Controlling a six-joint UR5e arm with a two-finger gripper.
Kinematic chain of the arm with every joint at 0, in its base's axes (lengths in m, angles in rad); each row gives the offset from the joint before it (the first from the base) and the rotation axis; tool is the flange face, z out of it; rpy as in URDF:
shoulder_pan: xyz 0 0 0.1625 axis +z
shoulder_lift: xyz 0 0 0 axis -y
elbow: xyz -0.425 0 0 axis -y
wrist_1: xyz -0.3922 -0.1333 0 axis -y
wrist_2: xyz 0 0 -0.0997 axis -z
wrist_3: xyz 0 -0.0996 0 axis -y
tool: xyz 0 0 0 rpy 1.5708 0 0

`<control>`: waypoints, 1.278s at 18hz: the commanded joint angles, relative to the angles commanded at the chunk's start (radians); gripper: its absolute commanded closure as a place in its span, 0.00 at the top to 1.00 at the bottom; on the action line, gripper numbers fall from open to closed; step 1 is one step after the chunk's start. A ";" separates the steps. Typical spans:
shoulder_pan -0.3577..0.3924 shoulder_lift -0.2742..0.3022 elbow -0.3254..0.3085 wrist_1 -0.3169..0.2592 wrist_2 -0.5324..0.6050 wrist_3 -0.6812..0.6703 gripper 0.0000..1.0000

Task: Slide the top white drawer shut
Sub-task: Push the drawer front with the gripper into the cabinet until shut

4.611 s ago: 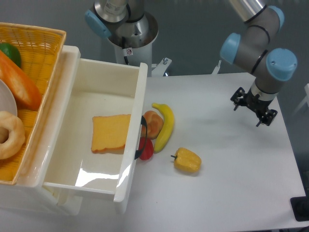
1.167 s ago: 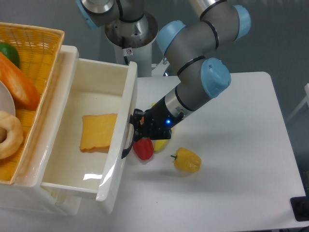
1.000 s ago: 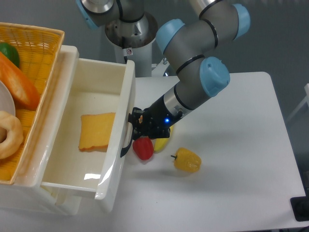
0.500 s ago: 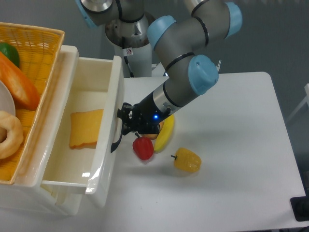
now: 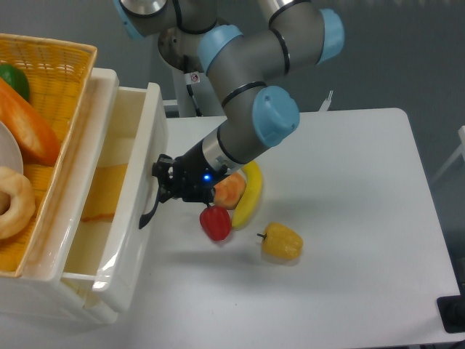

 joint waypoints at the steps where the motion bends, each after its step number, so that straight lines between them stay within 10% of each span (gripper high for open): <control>1: -0.003 0.000 0.000 0.000 0.000 0.000 0.00; 23: -0.057 0.014 -0.029 0.003 0.008 -0.018 0.00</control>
